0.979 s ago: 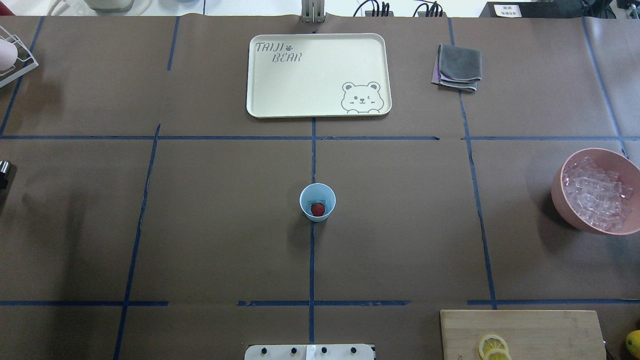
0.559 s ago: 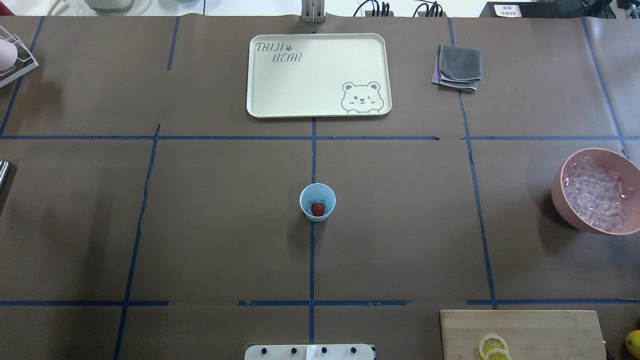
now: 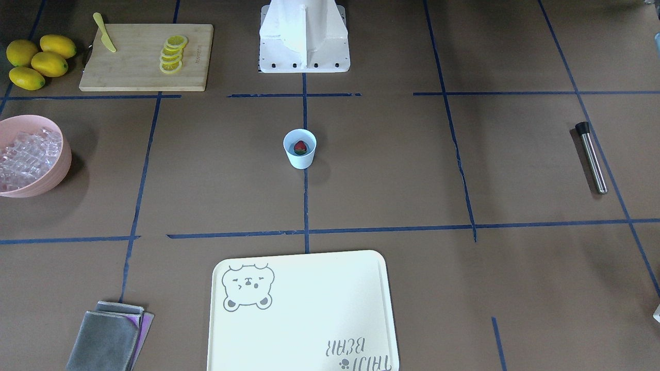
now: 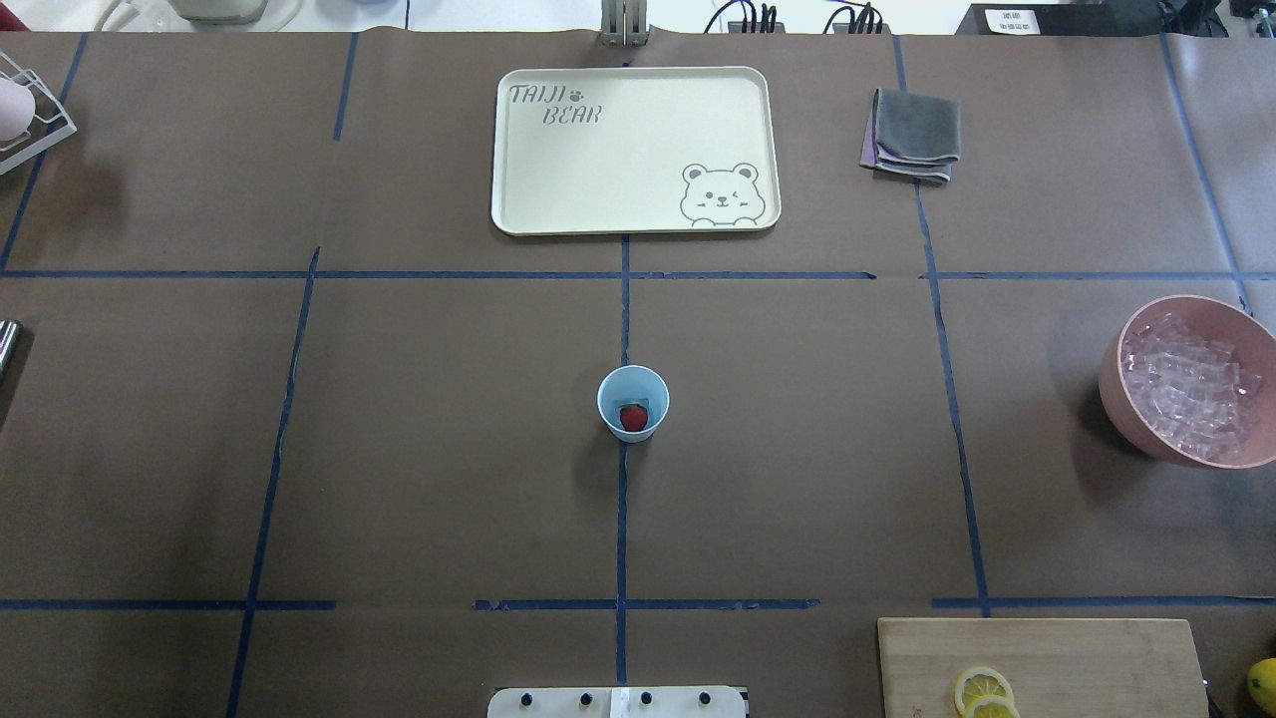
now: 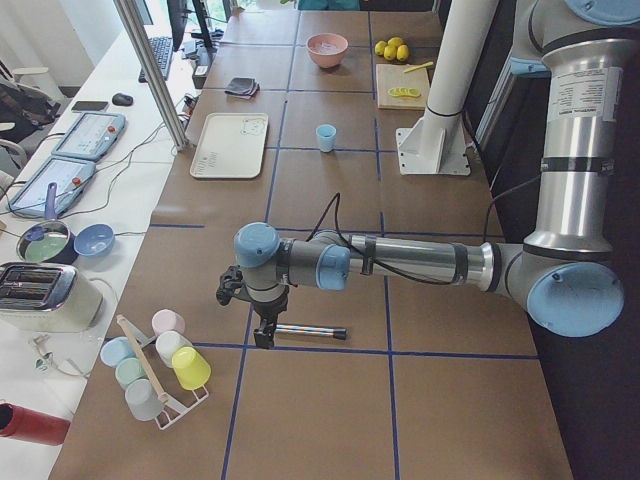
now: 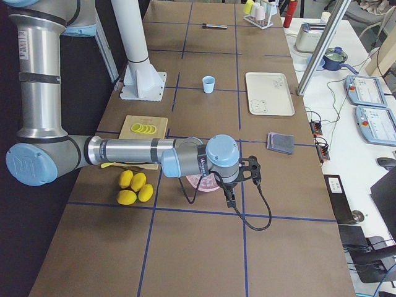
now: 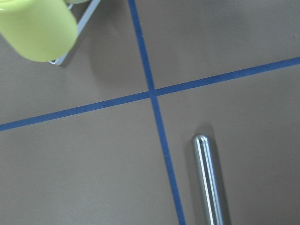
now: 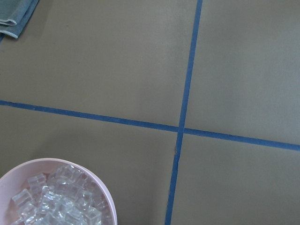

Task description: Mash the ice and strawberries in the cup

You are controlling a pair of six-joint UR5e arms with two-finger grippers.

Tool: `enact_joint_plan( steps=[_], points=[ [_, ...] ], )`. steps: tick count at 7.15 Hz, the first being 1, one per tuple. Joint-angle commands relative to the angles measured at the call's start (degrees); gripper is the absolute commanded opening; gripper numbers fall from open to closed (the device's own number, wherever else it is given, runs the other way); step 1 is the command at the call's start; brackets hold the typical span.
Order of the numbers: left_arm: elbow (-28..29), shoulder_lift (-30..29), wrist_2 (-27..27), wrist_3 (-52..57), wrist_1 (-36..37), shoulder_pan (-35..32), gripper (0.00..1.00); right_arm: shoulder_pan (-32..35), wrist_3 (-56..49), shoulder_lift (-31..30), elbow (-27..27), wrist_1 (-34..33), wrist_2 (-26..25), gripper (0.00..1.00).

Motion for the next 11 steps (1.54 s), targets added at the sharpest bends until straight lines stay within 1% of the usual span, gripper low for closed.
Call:
enact_joint_plan(
  steps=[1,2,3,4,5,6,11],
  points=[
    [5.5,0.2,-6.5,1.4,0.0,-3.1,1.0,0.0,0.1,0.0,-0.1,-0.5,0.2,0.99],
    [5.4,0.1,-6.3,1.2,0.0,-4.3,1.0,0.0,0.2,0.1,-0.5,-1.0,0.4,0.99],
    [5.2,-0.2,-6.2,1.0,0.1,-7.2,1.0,-0.1,0.2,0.1,-0.8,-1.1,0.5,0.99],
    [5.0,-0.5,-6.2,0.7,0.2,-7.6,1.0,-0.1,0.2,0.1,-0.8,-1.1,0.6,0.99],
    [5.0,-1.4,-5.8,0.7,0.5,-7.6,1.0,-0.1,0.3,0.1,-0.8,-1.8,0.7,0.99],
    [4.8,-1.4,-4.3,0.7,0.5,-7.7,1.0,-0.1,0.2,0.1,-0.8,-2.0,0.7,0.99],
    [4.5,-1.3,-4.0,0.7,0.4,-7.7,1.0,-0.1,-0.2,0.0,-3.3,-1.0,0.2,0.99]
  ],
)
